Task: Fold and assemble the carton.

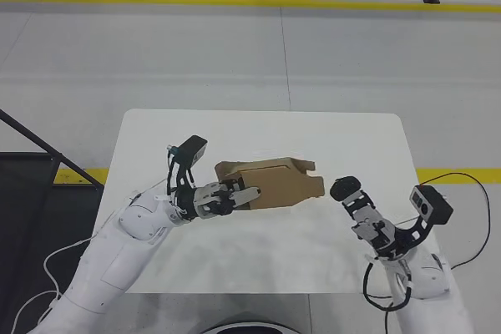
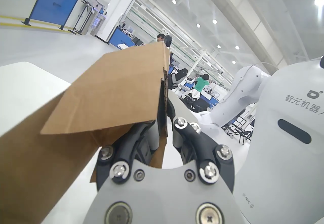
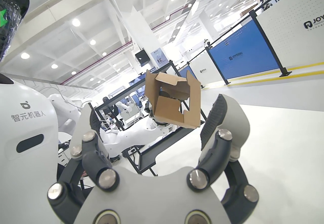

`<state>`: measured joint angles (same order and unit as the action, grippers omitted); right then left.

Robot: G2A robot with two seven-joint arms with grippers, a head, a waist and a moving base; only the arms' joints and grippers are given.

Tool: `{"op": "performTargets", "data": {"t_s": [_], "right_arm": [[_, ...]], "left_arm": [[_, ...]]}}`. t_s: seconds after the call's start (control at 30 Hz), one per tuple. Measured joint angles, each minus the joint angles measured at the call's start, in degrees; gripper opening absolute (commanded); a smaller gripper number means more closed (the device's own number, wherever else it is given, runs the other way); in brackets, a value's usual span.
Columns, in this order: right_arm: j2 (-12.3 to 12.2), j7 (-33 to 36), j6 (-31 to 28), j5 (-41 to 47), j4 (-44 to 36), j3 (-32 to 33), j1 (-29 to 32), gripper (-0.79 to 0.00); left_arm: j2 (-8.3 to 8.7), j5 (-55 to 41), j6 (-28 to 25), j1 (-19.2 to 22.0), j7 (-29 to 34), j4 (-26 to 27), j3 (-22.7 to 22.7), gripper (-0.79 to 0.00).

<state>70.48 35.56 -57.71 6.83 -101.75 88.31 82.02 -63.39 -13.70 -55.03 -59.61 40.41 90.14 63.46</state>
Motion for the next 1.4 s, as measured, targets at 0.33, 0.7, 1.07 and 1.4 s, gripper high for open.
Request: {"op": "performTargets", "data": {"t_s": [0.33, 0.7, 1.07, 1.4], "right_arm": [[-1.1, 4.2, 8.3, -11.8, -8.1, 3.2, -0.3, 0.000], [-2.8, 14.4, 22.2, -24.3, -20.2, 4.9, -2.6, 0.000], [-3.5, 8.6, 24.6, -23.4, -24.2, 6.3, -0.2, 0.000], [-4.2, 11.1, 32.9, -23.7, -24.6, 5.4, -2.1, -0.397]], "left_arm": [[-0.03, 1.4, 1.6, -0.9, -1.8, 1.4, 0.2, -0.785], [0.15, 0.0, 1.2, -0.4, -0.1, 0.3, -0.3, -0.785], [0.47, -1.4, 0.1, -0.2, 1.6, -0.1, -0.1, -0.785], [0.72, -1.8, -1.9, -0.3, 3.0, 0.3, -0.5, -0.785]]}}
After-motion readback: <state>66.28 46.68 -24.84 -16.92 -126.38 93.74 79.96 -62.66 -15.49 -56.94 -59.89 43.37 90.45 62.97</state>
